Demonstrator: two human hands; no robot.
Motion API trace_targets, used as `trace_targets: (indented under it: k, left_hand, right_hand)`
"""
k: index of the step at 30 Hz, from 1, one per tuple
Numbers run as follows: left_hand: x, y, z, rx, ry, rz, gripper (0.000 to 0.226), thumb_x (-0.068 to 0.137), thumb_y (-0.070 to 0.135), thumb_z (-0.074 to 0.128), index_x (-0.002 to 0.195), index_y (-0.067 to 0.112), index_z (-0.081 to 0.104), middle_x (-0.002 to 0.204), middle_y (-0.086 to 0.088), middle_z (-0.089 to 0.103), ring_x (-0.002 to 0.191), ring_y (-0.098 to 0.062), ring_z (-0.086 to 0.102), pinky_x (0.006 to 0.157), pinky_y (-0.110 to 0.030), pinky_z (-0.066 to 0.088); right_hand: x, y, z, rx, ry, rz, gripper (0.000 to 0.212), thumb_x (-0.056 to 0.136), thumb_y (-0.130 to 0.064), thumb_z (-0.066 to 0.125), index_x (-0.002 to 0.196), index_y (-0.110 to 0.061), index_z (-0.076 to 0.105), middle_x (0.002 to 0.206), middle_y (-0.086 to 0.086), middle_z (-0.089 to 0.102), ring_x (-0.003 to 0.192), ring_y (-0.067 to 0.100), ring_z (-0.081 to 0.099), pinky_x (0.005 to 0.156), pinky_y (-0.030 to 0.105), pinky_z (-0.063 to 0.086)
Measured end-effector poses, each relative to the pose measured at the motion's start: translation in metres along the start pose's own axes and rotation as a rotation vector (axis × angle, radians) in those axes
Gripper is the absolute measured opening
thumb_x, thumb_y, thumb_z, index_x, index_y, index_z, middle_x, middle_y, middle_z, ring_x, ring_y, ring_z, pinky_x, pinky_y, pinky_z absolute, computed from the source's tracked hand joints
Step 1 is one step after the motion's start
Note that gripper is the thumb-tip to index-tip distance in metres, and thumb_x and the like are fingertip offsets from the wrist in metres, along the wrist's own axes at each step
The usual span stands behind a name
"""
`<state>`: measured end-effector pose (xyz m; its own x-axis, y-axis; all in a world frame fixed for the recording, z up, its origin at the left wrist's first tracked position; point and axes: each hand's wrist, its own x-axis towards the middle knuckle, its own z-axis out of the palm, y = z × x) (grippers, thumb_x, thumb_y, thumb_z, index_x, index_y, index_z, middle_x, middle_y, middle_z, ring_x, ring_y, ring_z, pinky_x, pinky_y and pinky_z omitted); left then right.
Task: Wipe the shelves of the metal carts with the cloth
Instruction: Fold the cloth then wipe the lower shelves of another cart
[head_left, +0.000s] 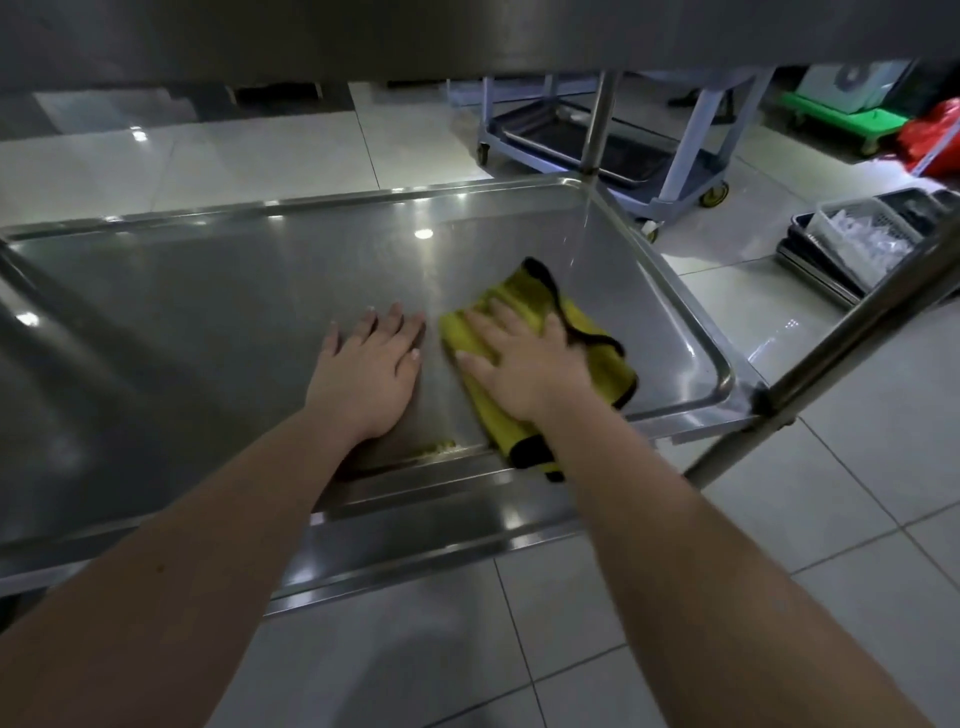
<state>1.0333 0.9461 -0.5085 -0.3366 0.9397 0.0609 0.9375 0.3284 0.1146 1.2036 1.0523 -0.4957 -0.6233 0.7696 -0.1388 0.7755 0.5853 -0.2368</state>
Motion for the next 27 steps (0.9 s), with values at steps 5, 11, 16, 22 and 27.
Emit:
trace_targets:
  k: [5,11,16,22,27]
  left_hand:
    - [0.002,0.004,0.002,0.012,-0.002,0.003,0.053,0.102,0.039,0.019,0.154,0.032,0.014,0.163,0.005,0.013,0.149,-0.023,0.011,0.118,-0.052,0.006]
    - [0.003,0.008,0.002,0.059,-0.027,-0.001,0.054,0.102,0.039,0.015,0.155,0.028,0.009,0.163,0.004,0.009,0.149,-0.023,0.008,0.117,-0.054,0.003]
    - [-0.002,0.006,0.001,0.048,0.01,-0.036,0.058,0.102,0.038,0.019,0.154,0.013,0.014,0.163,-0.003,0.012,0.149,-0.019,0.01,0.118,-0.05,0.005]
    - [0.0,0.008,-0.001,0.031,-0.016,-0.031,0.056,0.103,0.04,0.017,0.155,0.022,0.01,0.163,0.003,0.008,0.149,-0.019,0.007,0.119,-0.049,0.003]
    - [0.0,0.013,-0.001,0.045,-0.032,-0.037,0.056,0.102,0.039,0.014,0.155,0.022,0.007,0.164,0.003,0.005,0.15,-0.02,0.005,0.119,-0.051,0.002]
  right_hand:
    - [0.008,0.121,-0.04,0.001,0.033,0.376,0.065,0.089,-0.076,0.015,0.149,-0.053,0.002,0.162,-0.019,-0.003,0.146,0.042,-0.011,0.114,0.066,-0.001]
    - [0.033,0.033,-0.019,-0.056,0.037,0.1,0.059,0.094,-0.067,0.016,0.149,-0.051,0.003,0.161,-0.02,-0.002,0.148,0.039,-0.002,0.11,0.069,0.003]
    - [0.041,-0.06,0.004,-0.057,0.019,-0.109,0.054,0.097,-0.059,0.019,0.15,-0.05,0.01,0.162,-0.019,0.005,0.146,0.036,0.01,0.107,0.061,0.014]
    - [0.038,0.062,-0.027,0.057,0.024,0.174,0.061,0.092,-0.072,0.02,0.149,-0.054,0.008,0.16,-0.024,0.001,0.149,0.033,-0.001,0.111,0.065,0.013]
    - [0.001,0.112,-0.032,-0.089,-0.01,0.313,0.061,0.092,-0.072,0.007,0.147,-0.054,-0.009,0.161,-0.019,-0.007,0.147,0.04,-0.01,0.114,0.065,-0.005]
